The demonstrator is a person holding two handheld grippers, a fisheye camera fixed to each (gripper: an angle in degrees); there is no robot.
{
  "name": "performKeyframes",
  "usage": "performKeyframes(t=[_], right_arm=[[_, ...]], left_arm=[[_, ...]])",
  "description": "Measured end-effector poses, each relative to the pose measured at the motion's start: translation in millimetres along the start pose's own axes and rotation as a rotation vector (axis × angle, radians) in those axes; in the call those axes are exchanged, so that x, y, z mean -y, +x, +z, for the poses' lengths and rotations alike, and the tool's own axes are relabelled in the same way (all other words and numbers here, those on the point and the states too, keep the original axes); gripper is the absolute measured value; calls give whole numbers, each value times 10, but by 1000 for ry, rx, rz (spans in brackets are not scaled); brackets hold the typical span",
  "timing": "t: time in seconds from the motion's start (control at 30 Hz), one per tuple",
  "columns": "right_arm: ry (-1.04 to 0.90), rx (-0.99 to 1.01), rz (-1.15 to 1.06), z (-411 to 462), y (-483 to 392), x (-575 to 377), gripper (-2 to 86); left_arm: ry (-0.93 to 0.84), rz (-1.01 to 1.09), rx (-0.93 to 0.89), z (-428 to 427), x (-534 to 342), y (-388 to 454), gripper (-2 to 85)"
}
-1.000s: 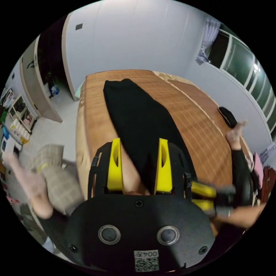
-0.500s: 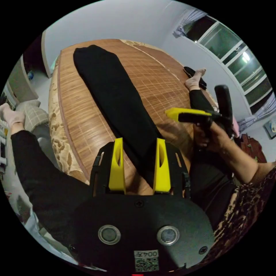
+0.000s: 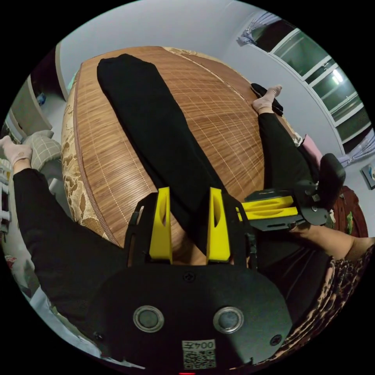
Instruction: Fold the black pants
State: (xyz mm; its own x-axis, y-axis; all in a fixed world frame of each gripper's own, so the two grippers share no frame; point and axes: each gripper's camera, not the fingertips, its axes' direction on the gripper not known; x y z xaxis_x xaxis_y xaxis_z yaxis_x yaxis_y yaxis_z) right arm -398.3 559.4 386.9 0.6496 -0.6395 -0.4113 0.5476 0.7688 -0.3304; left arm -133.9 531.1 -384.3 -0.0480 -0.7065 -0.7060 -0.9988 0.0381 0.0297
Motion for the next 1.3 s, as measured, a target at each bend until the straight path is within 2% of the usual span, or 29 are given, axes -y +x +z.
performKeyframes(t=[0.07, 0.17, 0.33, 0.43, 0.67, 0.77, 0.87, 0.97, 1.1, 1.3], right_arm=[[71, -28, -5, -170, -95, -84, 10], [131, -55, 6, -357, -209, -247, 5], [171, -130, -29, -443, -401, -460, 5], [176, -158, -66, -488, -476, -522, 8], [157, -180, -102, -539, -439, -716, 14], [160, -166, -130, -599, -389, -767, 29], [240, -49, -75, -784, -152, -849, 86], [353, 253, 156, -973, 473, -970, 150], [431, 629, 422, -857, 1191, -1172, 156], [431, 862, 560, -574, 1551, -1209, 146]], left_arm=[[19, -22, -30, -181, -129, -53, 137], [41, -110, -169, -469, -421, -210, 137], [7, -287, -505, -406, -889, -613, 142], [24, -348, -619, -377, -1022, -805, 145], [75, -384, -695, -481, -1161, -1136, 122], [54, -374, -691, -475, -1224, -1238, 50], [114, -440, -844, -530, -1375, -1503, 20], [207, -524, -1010, -612, -1557, -1859, 11], [267, -578, -1148, -630, -1703, -2106, 8], [250, -576, -1210, -501, -1729, -2027, 7]])
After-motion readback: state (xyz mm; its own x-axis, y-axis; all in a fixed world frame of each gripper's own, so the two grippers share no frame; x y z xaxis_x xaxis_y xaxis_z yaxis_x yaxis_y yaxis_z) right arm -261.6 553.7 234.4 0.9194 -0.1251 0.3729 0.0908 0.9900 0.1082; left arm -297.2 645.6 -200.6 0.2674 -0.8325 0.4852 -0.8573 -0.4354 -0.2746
